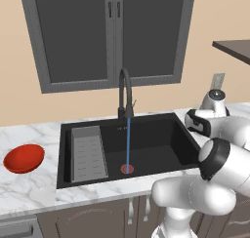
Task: Rinse each bowl for a few seconds and place them down in the sink or on the counter.
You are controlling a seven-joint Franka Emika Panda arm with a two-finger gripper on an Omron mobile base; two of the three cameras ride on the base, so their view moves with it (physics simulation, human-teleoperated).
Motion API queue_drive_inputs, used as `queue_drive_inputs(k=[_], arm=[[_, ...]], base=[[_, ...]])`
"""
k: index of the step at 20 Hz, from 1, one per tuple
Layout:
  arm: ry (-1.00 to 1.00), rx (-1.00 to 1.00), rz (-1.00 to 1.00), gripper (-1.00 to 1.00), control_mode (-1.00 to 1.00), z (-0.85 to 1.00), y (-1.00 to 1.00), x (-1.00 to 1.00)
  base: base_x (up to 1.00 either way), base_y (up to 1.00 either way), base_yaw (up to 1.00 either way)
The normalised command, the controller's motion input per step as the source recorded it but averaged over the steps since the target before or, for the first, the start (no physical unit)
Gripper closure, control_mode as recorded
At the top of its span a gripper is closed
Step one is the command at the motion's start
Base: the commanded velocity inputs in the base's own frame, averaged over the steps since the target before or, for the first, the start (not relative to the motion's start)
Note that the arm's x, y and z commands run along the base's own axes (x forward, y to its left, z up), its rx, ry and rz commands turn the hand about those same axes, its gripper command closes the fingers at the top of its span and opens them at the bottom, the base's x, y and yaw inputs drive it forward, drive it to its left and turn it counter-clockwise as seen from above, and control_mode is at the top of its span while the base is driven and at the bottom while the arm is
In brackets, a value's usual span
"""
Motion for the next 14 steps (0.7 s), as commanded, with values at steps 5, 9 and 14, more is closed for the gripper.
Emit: queue_drive_inputs(k=[5, 9, 14], arm=[[0.00, 0.05, -0.01, 1.00, -1.00, -0.16, -0.11, 0.06], [0.01, 0.04, -0.01, 1.00, -1.00, -0.18, -0.12, 0.06], [0.00, 0.01, -0.01, 1.00, -1.00, -0.14, -0.14, 0.08]], base=[[0.00, 0.00, 0.00], [0.00, 0.00, 0.00], [0.00, 0.00, 0.00]])
